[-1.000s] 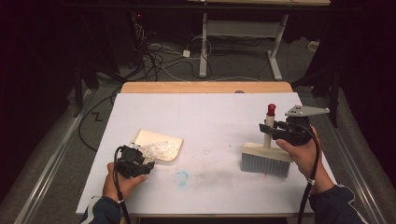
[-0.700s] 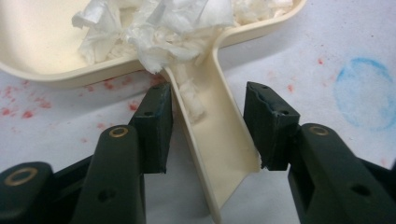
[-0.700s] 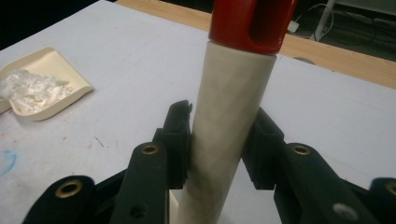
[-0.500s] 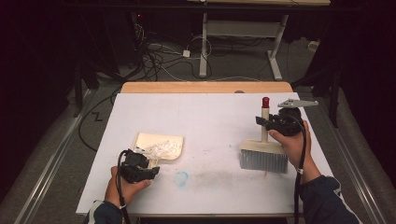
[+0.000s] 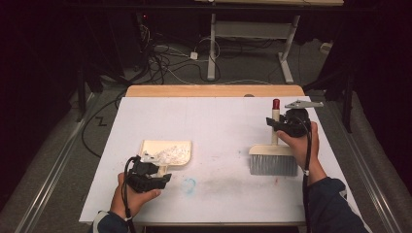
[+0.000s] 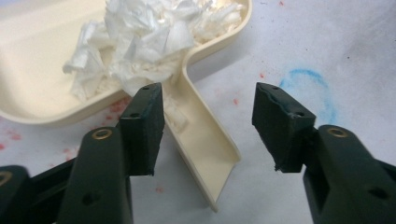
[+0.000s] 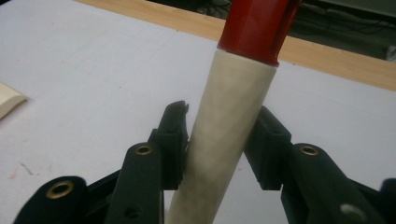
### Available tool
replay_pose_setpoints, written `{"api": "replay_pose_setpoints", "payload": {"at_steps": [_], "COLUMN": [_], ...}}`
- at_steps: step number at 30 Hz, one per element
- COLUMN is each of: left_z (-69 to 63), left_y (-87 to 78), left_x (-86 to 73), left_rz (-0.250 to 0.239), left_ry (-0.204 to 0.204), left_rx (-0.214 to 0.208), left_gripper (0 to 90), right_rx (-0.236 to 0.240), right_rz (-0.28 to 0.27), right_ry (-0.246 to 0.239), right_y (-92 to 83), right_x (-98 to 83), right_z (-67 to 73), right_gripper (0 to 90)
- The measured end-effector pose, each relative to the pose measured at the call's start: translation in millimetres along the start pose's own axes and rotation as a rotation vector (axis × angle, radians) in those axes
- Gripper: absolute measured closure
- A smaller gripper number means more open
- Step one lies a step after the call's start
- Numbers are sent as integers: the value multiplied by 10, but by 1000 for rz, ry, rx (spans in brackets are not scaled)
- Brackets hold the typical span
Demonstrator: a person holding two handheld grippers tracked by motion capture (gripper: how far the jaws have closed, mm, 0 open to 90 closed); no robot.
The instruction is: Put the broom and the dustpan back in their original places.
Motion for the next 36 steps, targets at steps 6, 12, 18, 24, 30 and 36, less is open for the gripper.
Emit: {"api": "replay_pose_setpoints", "payload": {"at_steps": [6, 12, 18, 24, 30, 36], "left_z": [22, 10, -2, -10, -6, -41], "left_y": [-17, -7, 0, -36, -34, -38], "left_x": [4, 10, 19, 41, 25, 37], "left_rz": [-26, -40, -49, -93, -120, -193], "left_ry": [18, 47, 82, 120, 175, 212], "left_rx": [29, 43, 59, 76, 102, 116], "left_gripper": [318, 283, 246, 238, 228, 211], "right_rx": [-53, -53, -44, -43, -22, -4], "right_rz": [-58, -66, -79, -112, -136, -186], "right_ry": [2, 1, -14, -9, -12, -43], "right_y": [-63, -69, -85, -131, -187, -259], "right_x": [54, 65, 80, 104, 119, 148], "right_z": [-53, -49, -14, 12, 82, 190], "right_gripper": [566, 539, 479, 385, 325, 282]}}
Point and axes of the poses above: each handheld gripper's, and its own axes: y roughly forward along the jaws, x roughly out of its top, z roughly to its left, the point moved 6 cm from there along y, roughly forward along the jaws, and after that the axes turned 4 degrees about -x, right-handed, at the moved point
